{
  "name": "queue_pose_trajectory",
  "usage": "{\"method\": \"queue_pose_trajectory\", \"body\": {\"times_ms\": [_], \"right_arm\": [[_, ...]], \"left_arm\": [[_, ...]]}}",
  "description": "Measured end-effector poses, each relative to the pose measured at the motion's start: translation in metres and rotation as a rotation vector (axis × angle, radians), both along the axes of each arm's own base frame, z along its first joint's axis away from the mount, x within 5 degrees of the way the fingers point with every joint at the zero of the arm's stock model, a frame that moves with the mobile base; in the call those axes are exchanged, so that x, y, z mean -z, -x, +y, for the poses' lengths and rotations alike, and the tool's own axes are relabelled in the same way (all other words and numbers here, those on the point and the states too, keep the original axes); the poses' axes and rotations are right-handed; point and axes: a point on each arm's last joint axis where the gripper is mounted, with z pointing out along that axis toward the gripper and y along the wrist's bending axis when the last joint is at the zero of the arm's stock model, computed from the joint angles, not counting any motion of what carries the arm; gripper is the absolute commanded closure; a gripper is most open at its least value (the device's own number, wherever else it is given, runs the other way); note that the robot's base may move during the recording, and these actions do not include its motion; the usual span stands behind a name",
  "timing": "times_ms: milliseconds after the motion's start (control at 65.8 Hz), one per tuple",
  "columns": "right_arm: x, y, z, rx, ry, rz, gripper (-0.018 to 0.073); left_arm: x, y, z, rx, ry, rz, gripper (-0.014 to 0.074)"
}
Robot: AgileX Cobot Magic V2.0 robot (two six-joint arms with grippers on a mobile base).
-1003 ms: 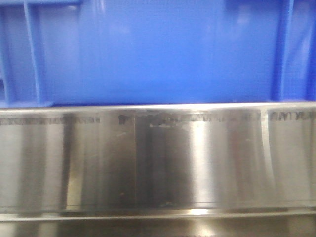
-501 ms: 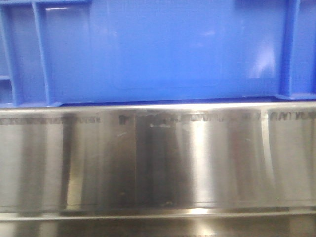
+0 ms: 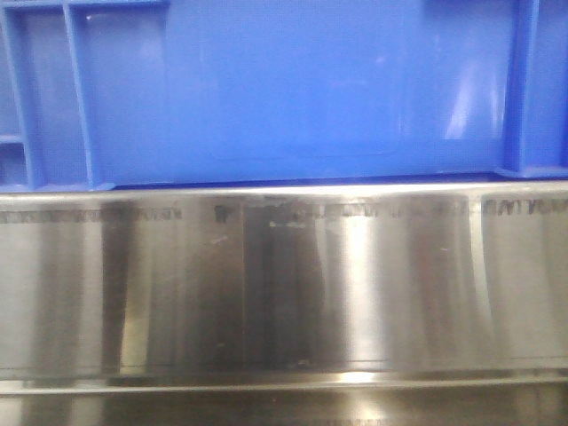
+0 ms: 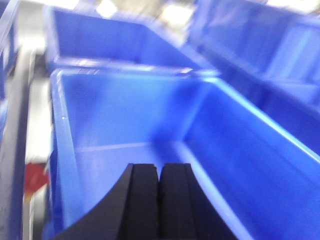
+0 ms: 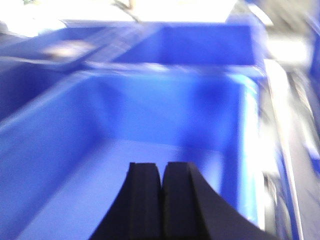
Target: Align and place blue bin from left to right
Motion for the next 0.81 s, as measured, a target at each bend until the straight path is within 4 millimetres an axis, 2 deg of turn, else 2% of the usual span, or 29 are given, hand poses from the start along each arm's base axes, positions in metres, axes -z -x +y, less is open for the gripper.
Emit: {"method": "queue_pose_trajectory", "body": {"times_ms": [213, 395, 623, 805], "right_arm": [[0.004, 0.025, -0.022, -0.069, 0.013, -0.134, 0.0638], [0.009, 0.041, -0.041, -0.077, 0.011, -0.183, 0.0638], [0.009, 0.063, -0.067, -0.073, -0.035, -0.246, 0.0638], [0.008, 0.069, -0.074, -0.068, -0.05, -0.261, 0.0638]], "left_arm": [[0.019, 0.038, 0.013, 0.129, -0.003, -0.212, 0.0707], [0.037, 0.067, 0.028, 0.166, 0.004, -0.281, 0.0707], [0.032, 0.102, 0.055, 0.129, 0.048, -0.371, 0.0707], [0.031, 0.112, 0.066, 0.094, 0.051, -0.375, 0.0707]]}}
